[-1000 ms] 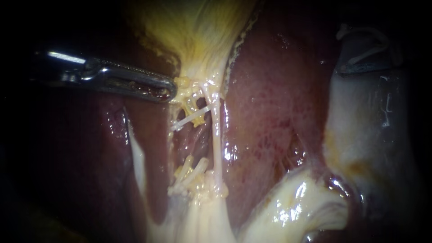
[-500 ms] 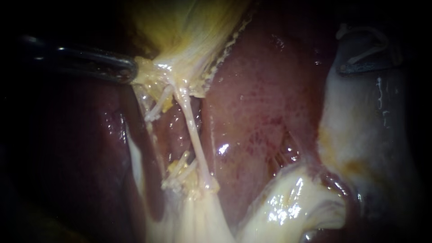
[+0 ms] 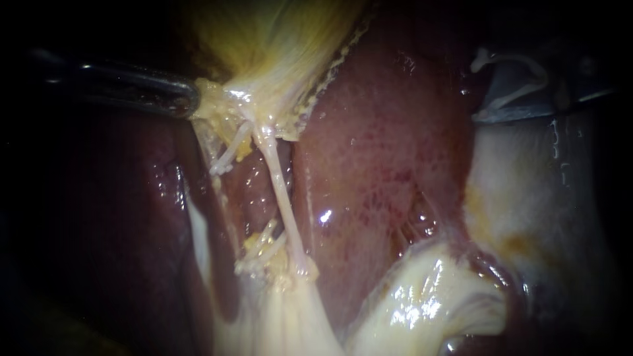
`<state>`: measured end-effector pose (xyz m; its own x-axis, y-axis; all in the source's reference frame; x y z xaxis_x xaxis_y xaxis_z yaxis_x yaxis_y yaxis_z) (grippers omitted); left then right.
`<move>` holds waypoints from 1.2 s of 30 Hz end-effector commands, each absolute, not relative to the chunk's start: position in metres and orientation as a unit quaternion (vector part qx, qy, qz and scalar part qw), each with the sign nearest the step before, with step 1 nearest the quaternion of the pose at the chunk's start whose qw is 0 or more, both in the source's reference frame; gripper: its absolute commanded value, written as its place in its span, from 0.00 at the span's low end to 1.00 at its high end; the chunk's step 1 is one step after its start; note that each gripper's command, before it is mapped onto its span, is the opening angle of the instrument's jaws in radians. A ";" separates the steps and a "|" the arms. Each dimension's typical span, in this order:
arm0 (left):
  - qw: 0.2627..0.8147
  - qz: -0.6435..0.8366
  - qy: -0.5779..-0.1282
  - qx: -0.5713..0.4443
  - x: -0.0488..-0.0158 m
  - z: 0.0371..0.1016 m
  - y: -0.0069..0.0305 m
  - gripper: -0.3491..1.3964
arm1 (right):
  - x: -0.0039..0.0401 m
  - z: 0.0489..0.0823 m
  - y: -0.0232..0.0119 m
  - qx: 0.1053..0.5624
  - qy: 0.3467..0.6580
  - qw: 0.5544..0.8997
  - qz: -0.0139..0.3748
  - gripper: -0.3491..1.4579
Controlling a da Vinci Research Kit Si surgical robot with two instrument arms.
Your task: Clipping first clip right tube
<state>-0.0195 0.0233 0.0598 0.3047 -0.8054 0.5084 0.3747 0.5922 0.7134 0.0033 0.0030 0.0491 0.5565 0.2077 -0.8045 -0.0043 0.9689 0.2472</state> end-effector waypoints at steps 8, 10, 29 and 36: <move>0.771 -0.383 -0.448 0.239 -0.0197 0.0597 0.0232 0.00 | 0.0057 0.0499 0.0005 0.144 0.478 0.863 0.082 0.47; 0.771 -0.383 -0.448 0.239 -0.0197 0.0597 0.0232 0.00 | 0.0063 0.0502 0.0000 0.151 0.481 0.859 0.088 0.47; 0.772 -0.384 -0.448 0.237 -0.0197 0.0596 0.0231 0.00 | 0.0107 0.0523 -0.0048 0.220 0.493 0.833 0.122 0.47; 0.771 -0.384 -0.448 0.237 -0.0198 0.0595 0.0230 0.00 | 0.0124 0.0532 -0.0066 0.240 0.494 0.826 0.127 0.47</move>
